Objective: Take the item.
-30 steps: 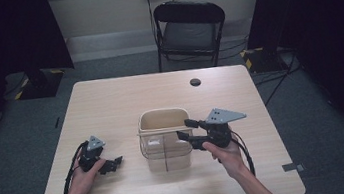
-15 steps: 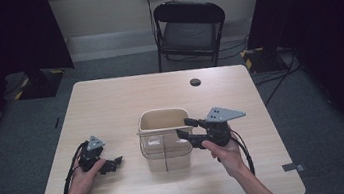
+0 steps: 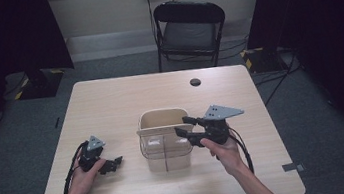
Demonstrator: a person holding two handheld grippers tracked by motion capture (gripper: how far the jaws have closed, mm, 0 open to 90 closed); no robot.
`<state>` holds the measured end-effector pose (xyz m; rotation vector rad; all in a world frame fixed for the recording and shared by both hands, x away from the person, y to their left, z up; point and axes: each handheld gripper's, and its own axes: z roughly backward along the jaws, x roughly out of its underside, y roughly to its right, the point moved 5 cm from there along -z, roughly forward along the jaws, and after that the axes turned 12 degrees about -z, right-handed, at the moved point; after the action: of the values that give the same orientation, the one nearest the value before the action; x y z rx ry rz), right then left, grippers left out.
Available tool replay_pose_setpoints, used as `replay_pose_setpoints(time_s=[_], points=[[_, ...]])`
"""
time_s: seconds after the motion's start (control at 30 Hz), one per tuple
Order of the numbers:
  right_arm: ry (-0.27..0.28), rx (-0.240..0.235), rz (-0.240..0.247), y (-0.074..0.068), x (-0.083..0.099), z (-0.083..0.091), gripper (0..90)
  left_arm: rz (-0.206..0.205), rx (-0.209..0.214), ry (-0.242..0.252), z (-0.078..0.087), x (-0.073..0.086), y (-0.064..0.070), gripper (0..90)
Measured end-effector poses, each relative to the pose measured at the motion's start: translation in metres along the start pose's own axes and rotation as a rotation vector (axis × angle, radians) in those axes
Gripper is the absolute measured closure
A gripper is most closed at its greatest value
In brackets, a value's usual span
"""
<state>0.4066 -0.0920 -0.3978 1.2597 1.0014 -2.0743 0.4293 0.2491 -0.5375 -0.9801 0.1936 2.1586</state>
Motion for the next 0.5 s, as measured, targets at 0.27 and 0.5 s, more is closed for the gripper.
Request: replay_pose_setpoints(time_s=[0.27,0.5], points=[[0.003,0.001,-0.003,0.0013,-0.0015,-0.0008,48.9,0.0,0.0,0.0,0.0,0.0,0.0,2.6],[0.01,-0.004,-0.006,0.0022,-0.0022,-0.0016,49.3,0.0,0.0,0.0,0.0,0.0,0.0,2.6]])
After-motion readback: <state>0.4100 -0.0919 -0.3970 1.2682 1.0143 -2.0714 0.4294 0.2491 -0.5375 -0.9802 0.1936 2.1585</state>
